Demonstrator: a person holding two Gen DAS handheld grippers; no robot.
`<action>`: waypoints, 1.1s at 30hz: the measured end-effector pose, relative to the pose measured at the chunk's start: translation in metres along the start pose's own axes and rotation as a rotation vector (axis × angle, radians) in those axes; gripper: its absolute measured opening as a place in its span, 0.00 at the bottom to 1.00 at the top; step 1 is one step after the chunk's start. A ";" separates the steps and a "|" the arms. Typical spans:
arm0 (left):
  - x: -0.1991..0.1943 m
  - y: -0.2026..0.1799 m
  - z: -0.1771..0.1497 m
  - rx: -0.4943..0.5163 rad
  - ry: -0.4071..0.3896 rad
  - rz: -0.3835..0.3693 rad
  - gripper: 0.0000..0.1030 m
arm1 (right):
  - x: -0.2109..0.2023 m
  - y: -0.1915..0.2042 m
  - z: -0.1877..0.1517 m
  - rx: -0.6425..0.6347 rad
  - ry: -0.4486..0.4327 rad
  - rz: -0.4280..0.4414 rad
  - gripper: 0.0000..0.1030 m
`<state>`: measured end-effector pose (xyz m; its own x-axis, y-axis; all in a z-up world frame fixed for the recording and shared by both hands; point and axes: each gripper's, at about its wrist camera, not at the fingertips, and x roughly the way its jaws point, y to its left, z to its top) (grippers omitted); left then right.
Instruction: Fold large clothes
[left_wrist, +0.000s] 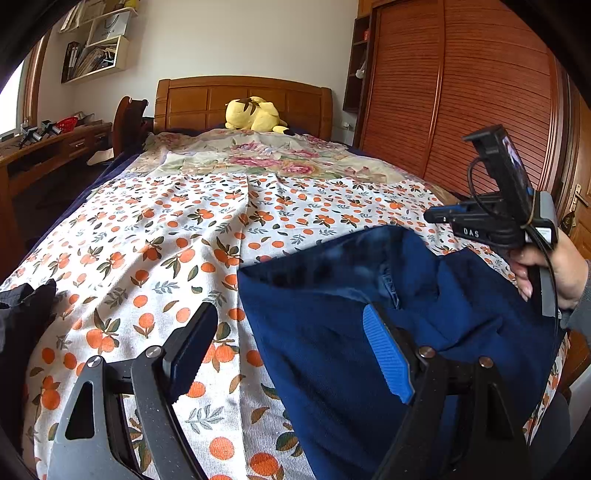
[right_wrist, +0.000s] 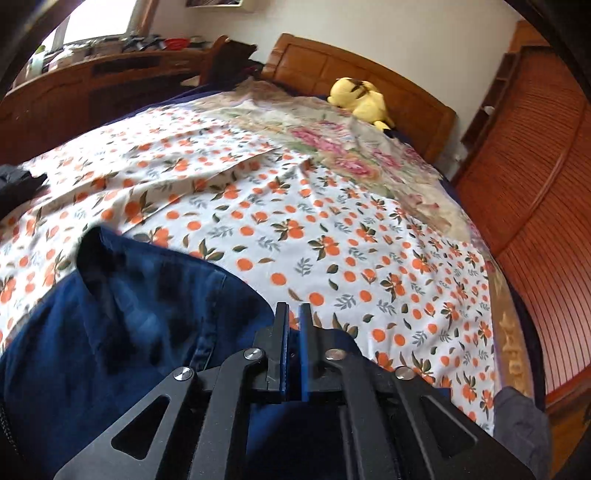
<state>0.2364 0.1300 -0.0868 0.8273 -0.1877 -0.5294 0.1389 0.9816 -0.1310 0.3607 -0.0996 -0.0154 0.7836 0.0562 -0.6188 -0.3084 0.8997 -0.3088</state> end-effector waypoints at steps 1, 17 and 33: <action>0.000 0.000 0.000 0.000 -0.001 0.000 0.79 | -0.001 0.000 0.000 0.020 -0.007 0.003 0.31; 0.002 -0.003 -0.002 0.011 0.009 -0.004 0.79 | 0.040 0.061 -0.064 -0.063 0.172 0.310 0.38; -0.002 -0.005 -0.001 0.010 -0.001 -0.006 0.79 | 0.041 0.049 -0.038 -0.061 0.128 0.293 0.03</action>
<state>0.2336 0.1258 -0.0860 0.8269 -0.1935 -0.5280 0.1494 0.9808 -0.1254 0.3573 -0.0693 -0.0836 0.5836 0.2511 -0.7723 -0.5456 0.8256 -0.1439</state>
